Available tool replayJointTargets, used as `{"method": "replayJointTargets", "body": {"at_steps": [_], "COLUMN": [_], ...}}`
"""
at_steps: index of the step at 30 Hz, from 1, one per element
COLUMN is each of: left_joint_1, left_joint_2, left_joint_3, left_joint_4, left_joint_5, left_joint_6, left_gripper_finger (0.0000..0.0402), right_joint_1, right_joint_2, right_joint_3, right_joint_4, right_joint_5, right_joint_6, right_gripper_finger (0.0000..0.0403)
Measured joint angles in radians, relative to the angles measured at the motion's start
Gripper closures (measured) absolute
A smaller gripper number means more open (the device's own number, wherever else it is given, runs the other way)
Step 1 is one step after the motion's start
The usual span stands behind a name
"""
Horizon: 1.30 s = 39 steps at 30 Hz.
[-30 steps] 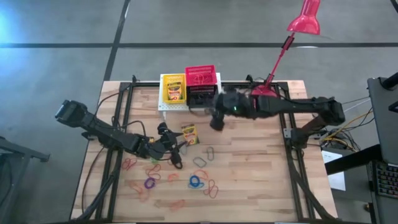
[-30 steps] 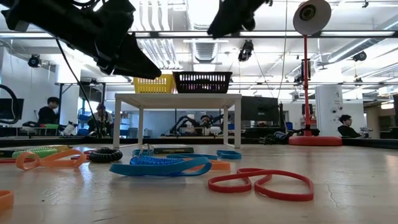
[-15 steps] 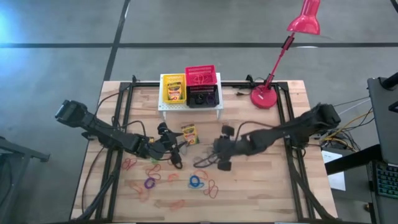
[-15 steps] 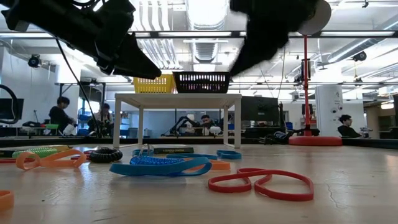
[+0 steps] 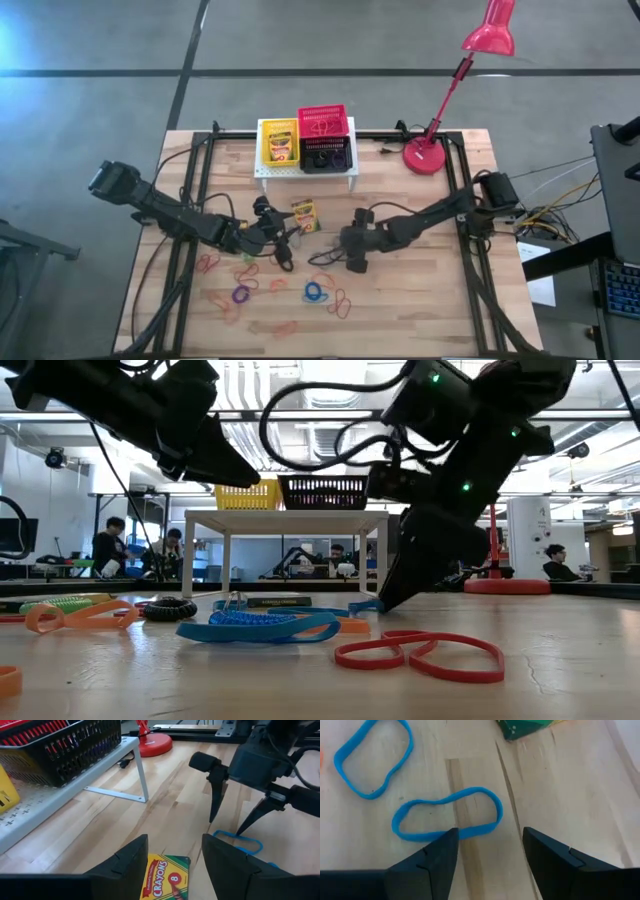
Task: Pick & Place Office Desk Supplies
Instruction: Put the blue rubber band into the red bin
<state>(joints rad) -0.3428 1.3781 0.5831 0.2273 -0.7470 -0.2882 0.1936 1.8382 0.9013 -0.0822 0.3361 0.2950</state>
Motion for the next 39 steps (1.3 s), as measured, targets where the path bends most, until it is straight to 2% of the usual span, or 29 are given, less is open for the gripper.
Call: {"method": "replayJointTargets", "body": {"at_steps": [5, 14, 17, 23, 26, 31, 39], "left_joint_1": [0.000, 0.000, 0.000, 0.000, 0.000, 0.000, 0.000], "left_joint_2": [0.000, 0.000, 0.000, 0.000, 0.000, 0.000, 0.000], "left_joint_3": [0.000, 0.000, 0.000, 0.000, 0.000, 0.000, 0.000], "left_joint_4": [-0.001, -0.001, -0.002, -0.002, -0.002, 0.000, 0.003], "left_joint_5": [0.001, 0.008, 0.007, 0.007, 0.007, 0.007, 0.007], "left_joint_6": [0.000, 0.000, 0.000, 0.000, 0.000, -0.001, 0.000], "left_gripper_finger": [0.0213, 0.0213, 0.0213, 0.0213, 0.0213, 0.0213, 0.0213], "right_joint_1": [-0.030, -0.123, -0.143, -0.137, -0.129, -0.123, -0.135], "right_joint_2": [0.009, 0.047, 0.058, 0.011, -0.041, -0.176, -0.396], "right_joint_3": [0.003, -0.018, -0.018, -0.022, -0.030, -0.028, -0.026], "right_joint_4": [0.027, 0.153, 0.156, 0.091, 0.037, 0.055, 0.123], "right_joint_5": [-0.044, -0.295, -0.337, -0.335, -0.334, -0.326, -0.146], "right_joint_6": [-0.079, -0.241, -0.254, -0.257, -0.254, -0.254, -0.293], "right_gripper_finger": [0.0195, 0.0274, 0.0307, 0.0387, 0.0390, 0.0394, 0.0394]}}
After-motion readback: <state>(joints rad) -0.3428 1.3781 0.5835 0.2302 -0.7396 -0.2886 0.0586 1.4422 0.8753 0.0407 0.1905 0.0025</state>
